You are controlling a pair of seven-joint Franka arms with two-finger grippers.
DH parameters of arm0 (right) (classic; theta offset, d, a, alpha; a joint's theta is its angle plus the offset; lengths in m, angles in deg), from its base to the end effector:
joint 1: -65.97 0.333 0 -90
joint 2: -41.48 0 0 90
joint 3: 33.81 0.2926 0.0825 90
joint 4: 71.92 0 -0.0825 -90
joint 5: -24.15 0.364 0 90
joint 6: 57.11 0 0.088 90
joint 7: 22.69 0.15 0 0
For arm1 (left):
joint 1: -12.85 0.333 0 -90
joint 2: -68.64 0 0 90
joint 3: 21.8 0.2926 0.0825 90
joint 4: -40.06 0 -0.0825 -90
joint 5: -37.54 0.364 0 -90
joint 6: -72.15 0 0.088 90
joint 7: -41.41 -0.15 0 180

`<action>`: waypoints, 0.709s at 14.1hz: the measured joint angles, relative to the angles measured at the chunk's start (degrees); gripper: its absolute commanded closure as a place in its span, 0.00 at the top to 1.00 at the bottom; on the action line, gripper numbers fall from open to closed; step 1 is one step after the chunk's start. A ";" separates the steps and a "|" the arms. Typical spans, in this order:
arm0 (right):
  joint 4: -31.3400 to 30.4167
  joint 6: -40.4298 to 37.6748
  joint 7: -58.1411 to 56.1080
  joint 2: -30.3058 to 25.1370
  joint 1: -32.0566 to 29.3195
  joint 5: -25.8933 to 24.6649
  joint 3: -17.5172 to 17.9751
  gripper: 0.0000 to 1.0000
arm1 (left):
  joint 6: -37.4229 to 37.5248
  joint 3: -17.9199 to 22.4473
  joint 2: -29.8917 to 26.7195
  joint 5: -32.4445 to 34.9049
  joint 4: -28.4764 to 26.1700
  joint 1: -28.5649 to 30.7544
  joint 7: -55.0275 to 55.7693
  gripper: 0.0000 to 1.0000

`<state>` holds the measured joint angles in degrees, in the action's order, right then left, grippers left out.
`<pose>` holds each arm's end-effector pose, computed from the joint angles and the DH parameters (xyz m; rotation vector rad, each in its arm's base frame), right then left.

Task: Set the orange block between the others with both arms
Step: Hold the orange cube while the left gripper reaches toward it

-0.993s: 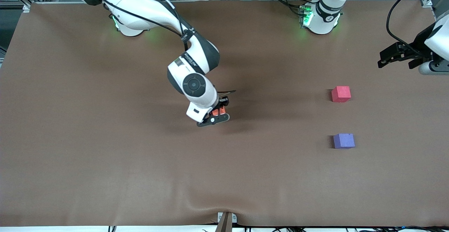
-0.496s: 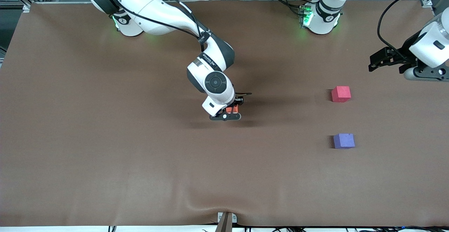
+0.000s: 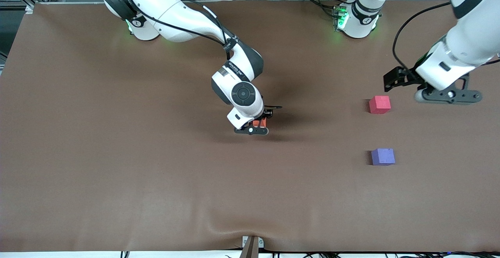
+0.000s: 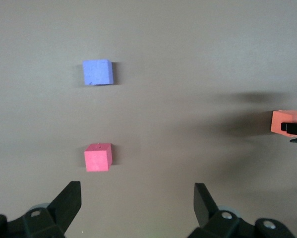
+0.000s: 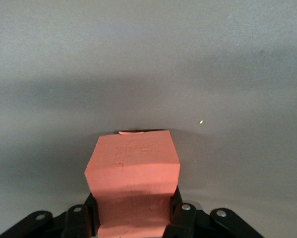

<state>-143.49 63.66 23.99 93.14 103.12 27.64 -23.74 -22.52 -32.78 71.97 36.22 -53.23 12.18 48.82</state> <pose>0.4991 0.5101 0.1734 -3.0219 0.1305 0.2435 0.5415 -0.1128 0.5080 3.1110 -0.1114 -0.0594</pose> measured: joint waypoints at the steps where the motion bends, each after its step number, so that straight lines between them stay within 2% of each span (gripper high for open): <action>1: 0.00 -0.05 0.17 0.14 0.10 -0.02 -0.16 0.08 | -0.77 -0.04 0.54 0.00 0.00 -0.25 0.00 1.00; 2: 0.01 -0.08 0.39 0.32 0.34 -0.06 -0.45 0.13 | -1.46 -0.06 0.93 0.00 0.00 -0.75 0.00 1.00; 3: 0.08 -0.01 0.69 0.51 0.91 -0.08 -1.05 0.32 | -2.03 -0.08 1.19 0.00 0.01 -1.35 0.00 1.00; 5: 0.44 -0.20 1.66 0.54 2.56 -0.14 -2.67 1.00 | -2.36 -0.10 1.42 0.03 0.01 -2.22 0.01 1.00; 10: 0.47 -0.12 2.43 1.15 3.71 -0.16 -3.68 1.00 | -2.69 -0.12 2.21 0.07 0.01 -3.33 0.01 1.00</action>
<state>-143.02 63.54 26.42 94.30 106.84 27.48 -27.42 -25.21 -32.90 74.18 36.29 -53.22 8.85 48.83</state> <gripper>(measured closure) 0.013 0.000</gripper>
